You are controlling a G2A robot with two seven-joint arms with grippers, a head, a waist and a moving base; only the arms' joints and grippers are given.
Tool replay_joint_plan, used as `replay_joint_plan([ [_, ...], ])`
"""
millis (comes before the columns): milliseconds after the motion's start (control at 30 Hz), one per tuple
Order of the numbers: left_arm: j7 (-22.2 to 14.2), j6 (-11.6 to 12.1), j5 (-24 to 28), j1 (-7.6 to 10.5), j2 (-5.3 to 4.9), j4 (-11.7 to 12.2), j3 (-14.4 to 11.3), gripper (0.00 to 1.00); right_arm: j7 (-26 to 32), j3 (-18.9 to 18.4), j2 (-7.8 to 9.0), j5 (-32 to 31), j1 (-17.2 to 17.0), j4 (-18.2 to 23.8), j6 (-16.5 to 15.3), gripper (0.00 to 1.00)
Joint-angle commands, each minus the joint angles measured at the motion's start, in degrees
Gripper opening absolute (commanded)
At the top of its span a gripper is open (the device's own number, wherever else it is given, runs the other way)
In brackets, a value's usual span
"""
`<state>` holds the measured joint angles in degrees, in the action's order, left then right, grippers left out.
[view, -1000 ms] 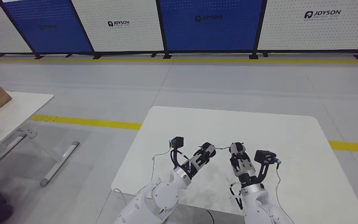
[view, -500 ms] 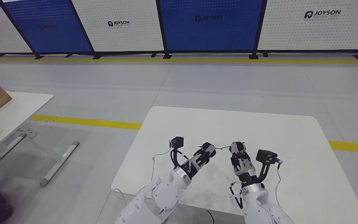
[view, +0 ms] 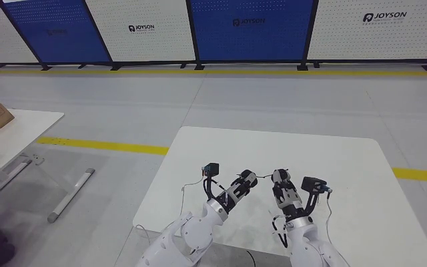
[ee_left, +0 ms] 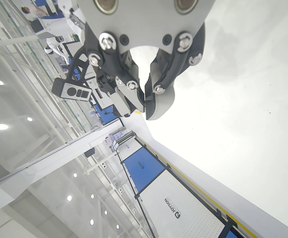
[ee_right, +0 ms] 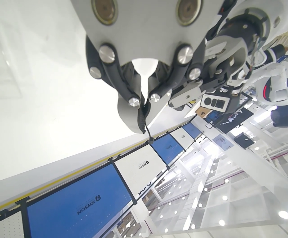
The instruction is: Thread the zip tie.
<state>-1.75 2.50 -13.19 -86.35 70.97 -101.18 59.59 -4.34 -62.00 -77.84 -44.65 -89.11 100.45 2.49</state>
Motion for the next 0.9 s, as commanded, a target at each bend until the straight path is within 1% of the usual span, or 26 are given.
replay_joint_plan([
  [0,0.0,0.0,0.0,0.00,0.00,0.0,0.0,0.00,0.0,0.1,-0.07,0.0,0.1,-0.2,0.2,0.00],
  [100,0.0,0.0,0.0,0.00,0.00,0.0,0.0,0.00,-0.7,0.1,-0.14,0.4,-0.1,0.1,-0.3,0.00],
  [267,0.0,0.0,0.0,0.00,0.00,0.0,0.0,0.00,-2.5,-1.1,-0.06,1.5,-1.7,1.4,-1.6,0.00],
  [367,0.0,0.0,0.0,0.00,0.00,0.0,0.0,0.00,-2.6,-1.5,-0.01,1.5,-2.2,1.6,-2.0,0.00],
  [600,0.0,0.0,0.0,0.00,0.00,0.0,0.0,0.00,-2.1,-1.1,-0.12,0.9,-2.1,1.3,-2.0,0.00],
  [867,0.0,0.0,0.0,0.00,0.00,0.0,0.0,0.00,-1.2,-0.8,-0.27,0.2,-1.4,0.6,-1.1,0.00],
])
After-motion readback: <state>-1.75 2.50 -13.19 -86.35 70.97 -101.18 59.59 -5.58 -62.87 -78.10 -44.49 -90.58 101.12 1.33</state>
